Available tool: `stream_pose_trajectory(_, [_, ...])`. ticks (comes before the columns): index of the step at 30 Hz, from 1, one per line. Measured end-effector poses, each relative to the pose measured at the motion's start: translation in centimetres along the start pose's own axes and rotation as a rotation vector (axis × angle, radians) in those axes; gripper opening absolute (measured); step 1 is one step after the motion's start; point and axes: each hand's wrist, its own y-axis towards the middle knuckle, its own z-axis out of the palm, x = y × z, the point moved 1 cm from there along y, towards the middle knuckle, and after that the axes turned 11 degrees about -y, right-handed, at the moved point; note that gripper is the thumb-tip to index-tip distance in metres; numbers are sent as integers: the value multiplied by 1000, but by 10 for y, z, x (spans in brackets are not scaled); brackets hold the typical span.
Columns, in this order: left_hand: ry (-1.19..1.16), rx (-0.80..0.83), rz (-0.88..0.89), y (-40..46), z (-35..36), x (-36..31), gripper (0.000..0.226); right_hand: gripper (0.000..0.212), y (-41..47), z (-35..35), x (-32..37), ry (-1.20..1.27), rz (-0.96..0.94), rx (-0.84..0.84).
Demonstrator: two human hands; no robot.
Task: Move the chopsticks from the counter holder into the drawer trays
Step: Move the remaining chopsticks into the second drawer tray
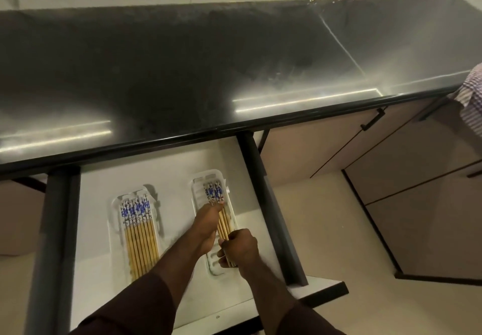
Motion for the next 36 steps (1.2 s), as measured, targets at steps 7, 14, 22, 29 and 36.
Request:
stream_pose_trajectory(7, [206,-10,42,7,2,12,33,33,7,15,6,-304,-37,-43])
stream_pose_trajectory(14, [232,-41,-31,7,0,23,35,33,1,28,1,-559,-131,-111])
stream_pose_trajectory(22, [280,-30,-35,9,-6,22,23,32,-4,33,-2,-474,-183,-172])
stream_pose_trajectory(29, [311,-17,-44,5,-6,23,24,32,-10,30,-4,-497,-196,-216])
stream_pose_trajectory(36, [296,1,-74,-4,-7,21,33,39,-13,27,-9,-604,-240,-156])
